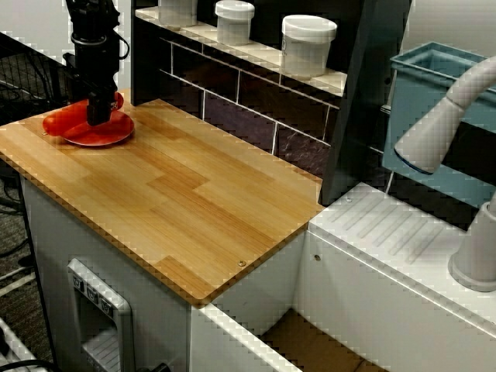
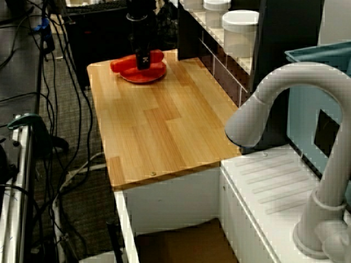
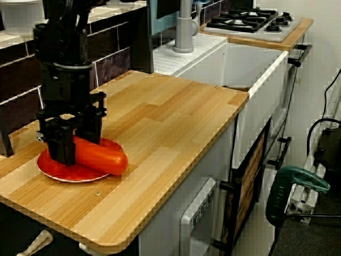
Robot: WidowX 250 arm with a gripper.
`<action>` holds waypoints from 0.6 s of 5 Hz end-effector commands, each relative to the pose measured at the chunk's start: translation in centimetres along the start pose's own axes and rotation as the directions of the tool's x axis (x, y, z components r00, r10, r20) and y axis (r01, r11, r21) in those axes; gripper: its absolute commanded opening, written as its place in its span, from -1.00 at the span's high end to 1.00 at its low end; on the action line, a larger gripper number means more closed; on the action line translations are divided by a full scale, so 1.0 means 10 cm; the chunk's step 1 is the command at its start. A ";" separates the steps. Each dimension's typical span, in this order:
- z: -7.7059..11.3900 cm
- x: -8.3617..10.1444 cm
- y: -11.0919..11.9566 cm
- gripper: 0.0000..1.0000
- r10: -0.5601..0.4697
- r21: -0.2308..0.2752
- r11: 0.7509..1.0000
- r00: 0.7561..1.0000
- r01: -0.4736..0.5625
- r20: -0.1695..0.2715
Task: Put the object on the plate
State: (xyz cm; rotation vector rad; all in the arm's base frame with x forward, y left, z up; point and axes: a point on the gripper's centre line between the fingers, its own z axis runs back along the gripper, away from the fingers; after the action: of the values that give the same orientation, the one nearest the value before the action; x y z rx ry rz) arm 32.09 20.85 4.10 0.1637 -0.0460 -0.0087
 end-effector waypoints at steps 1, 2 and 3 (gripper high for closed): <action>0.10 -0.02 0.02 -1.00 0.007 0.017 1.000 1.000 -0.007 0.024; 0.05 -0.02 0.02 -1.00 0.014 0.019 1.000 1.000 -0.014 0.013; 0.03 -0.03 0.01 -1.00 0.015 0.023 1.000 1.000 -0.015 0.010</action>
State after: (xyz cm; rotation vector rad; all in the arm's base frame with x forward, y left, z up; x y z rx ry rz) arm 32.01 20.73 3.04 0.1680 -0.0272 -0.0028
